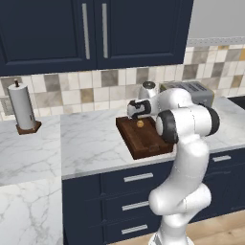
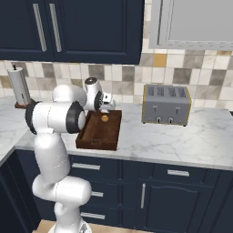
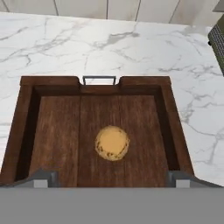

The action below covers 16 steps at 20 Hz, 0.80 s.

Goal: Move the dessert items from the plate to the tray.

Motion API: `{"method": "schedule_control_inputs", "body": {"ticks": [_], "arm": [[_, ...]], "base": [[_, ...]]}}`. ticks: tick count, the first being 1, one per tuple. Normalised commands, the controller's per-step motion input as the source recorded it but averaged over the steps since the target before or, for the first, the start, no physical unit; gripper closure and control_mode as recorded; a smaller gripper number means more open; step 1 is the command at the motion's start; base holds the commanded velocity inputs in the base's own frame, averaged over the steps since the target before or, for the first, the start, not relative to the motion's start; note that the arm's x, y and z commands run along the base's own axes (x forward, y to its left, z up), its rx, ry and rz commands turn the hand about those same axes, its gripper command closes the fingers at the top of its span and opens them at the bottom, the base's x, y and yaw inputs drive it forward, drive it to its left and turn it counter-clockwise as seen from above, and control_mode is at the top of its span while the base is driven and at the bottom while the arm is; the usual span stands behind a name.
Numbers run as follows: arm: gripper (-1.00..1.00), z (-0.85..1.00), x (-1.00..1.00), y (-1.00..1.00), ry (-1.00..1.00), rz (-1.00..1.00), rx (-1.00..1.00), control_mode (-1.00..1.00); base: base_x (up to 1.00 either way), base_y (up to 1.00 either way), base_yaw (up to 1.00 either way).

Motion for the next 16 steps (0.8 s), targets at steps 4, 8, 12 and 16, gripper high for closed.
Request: {"method": "schedule_control_inputs", "body": {"ticks": [4,8,12,16], "arm": [[-1.00,0.94,-0.97,0.00,-0.19,0.00,0.07,-1.00],[-1.00,0.88,-1.00,0.01,-0.09,0.00,0.08,-1.00],[-1.00,0.95,-0.99,-0.02,0.05,-0.03,0.08,-1.00],[-1.00,0.27,-0.73,-0.03,0.37,-0.06,0.02,-1.00]], "base": [[0.00,0.00,0.00],[0.00,0.00,0.00],[0.00,0.00,0.00],[0.00,0.00,0.00]]}}
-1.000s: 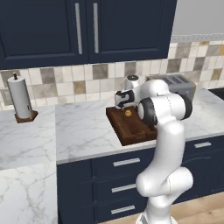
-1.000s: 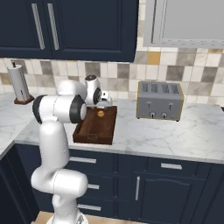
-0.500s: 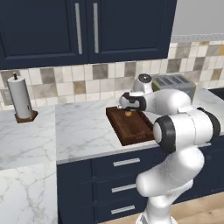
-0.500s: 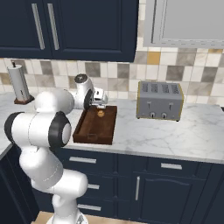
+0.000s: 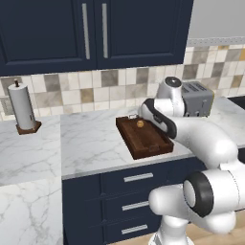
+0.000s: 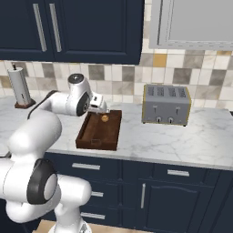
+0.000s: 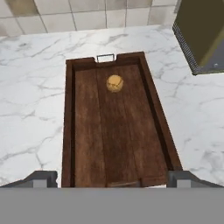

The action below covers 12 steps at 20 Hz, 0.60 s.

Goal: Move the dessert items from the plate to the tray.

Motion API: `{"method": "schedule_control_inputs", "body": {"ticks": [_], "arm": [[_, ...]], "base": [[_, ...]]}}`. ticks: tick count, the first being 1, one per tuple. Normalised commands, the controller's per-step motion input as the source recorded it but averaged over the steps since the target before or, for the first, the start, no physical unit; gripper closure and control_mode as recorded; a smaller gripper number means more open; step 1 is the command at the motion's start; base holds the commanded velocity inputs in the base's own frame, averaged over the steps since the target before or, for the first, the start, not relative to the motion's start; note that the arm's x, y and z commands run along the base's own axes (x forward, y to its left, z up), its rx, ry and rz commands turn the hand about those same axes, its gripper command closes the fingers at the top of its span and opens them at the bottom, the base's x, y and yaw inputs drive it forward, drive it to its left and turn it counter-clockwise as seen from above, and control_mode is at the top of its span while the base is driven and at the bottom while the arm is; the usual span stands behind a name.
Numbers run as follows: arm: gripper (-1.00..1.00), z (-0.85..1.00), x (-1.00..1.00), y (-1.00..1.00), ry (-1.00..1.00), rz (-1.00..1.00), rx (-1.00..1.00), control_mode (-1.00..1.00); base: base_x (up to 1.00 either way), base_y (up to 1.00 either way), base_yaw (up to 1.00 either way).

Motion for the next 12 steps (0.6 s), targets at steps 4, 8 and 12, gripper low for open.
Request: {"method": "schedule_control_inputs", "body": {"ticks": [4,8,12], "arm": [[-1.00,0.00,-0.76,0.00,0.14,-0.07,0.00,-1.00],[-1.00,0.34,-0.51,0.00,0.26,-0.07,0.01,-1.00],[-1.00,0.05,-0.40,-0.03,0.15,0.00,0.00,-1.00]], "base": [[0.00,0.00,0.00],[0.00,0.00,0.00],[0.00,0.00,0.00]]}}
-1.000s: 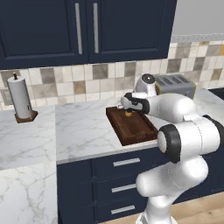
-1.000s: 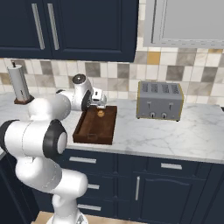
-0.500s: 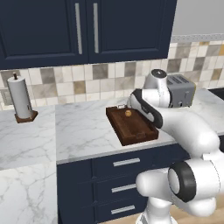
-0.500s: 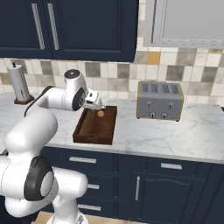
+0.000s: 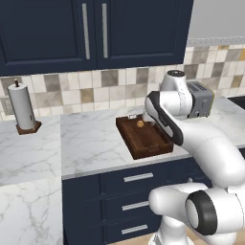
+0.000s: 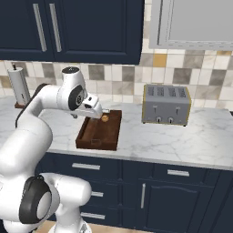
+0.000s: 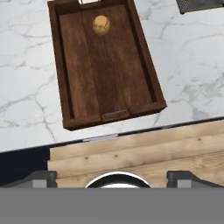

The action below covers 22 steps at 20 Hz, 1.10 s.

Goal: Move the dessert items from the plate to the tray.

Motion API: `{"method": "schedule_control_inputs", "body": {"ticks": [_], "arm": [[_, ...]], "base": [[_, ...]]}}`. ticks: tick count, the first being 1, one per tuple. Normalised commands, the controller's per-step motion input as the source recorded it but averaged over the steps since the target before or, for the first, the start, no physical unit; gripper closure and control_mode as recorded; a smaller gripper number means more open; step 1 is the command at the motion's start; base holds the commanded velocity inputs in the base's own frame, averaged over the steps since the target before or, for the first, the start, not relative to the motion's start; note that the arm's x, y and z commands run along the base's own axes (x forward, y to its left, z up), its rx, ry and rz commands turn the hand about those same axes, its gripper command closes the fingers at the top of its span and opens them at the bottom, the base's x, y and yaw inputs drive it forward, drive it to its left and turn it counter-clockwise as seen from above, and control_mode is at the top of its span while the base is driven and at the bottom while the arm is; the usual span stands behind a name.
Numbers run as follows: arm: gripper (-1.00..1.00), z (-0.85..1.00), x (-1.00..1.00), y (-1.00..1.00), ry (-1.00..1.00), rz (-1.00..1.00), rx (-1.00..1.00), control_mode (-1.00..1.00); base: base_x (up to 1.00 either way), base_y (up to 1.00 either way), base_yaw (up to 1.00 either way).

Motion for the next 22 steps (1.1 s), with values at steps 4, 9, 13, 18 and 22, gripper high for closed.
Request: {"method": "schedule_control_inputs", "body": {"ticks": [4,9,13,18,22], "arm": [[-1.00,0.00,-0.21,0.00,0.00,0.00,0.00,-1.00],[-1.00,0.00,-0.02,0.00,0.00,0.00,0.00,-1.00],[-1.00,0.00,0.00,0.00,0.00,0.00,0.00,1.00],[-1.00,0.00,0.00,0.00,0.00,0.00,0.00,1.00],[-1.00,0.00,0.00,0.00,0.00,0.00,0.00,1.00]], "base": [[0.00,0.00,0.00],[0.00,0.00,0.00],[0.00,-0.07,-0.17],[0.00,-0.74,-0.64],[0.00,-0.45,-0.69]]}}
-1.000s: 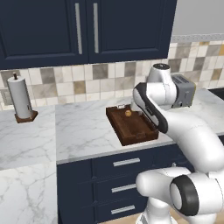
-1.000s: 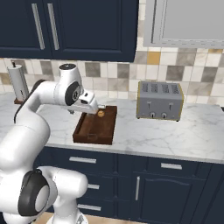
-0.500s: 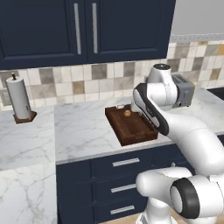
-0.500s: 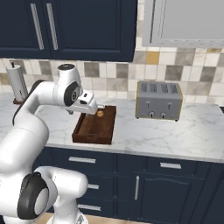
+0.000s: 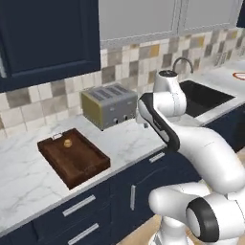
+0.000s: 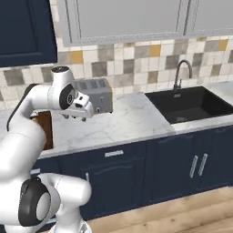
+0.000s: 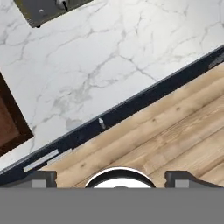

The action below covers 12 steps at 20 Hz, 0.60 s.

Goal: Move the dessert items from the plate to the tray.

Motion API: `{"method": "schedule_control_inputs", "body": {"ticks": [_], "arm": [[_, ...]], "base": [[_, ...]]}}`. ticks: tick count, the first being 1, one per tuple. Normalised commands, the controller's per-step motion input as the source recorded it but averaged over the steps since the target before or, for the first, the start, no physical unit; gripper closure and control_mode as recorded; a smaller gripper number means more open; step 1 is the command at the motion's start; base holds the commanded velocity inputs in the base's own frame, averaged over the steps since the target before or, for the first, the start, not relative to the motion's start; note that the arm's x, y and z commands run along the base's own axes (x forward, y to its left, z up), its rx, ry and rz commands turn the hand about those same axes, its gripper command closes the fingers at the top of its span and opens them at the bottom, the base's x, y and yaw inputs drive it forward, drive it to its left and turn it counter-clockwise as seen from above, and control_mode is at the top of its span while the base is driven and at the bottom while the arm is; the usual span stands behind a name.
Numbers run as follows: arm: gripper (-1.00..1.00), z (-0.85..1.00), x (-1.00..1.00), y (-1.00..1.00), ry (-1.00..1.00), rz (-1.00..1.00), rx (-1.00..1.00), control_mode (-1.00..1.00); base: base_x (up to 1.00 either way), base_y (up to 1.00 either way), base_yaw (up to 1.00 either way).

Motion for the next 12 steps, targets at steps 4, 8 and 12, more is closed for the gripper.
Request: {"method": "schedule_control_inputs", "body": {"ticks": [4,8,12], "arm": [[-1.00,0.00,0.00,0.00,0.00,0.00,0.00,1.00],[-1.00,0.00,0.00,0.00,0.00,0.00,0.00,1.00],[-1.00,0.00,0.00,0.00,0.00,0.00,0.00,1.00]], "base": [[0.09,-0.10,-0.89],[0.28,-0.05,-0.86],[0.49,-0.52,-0.60]]}}
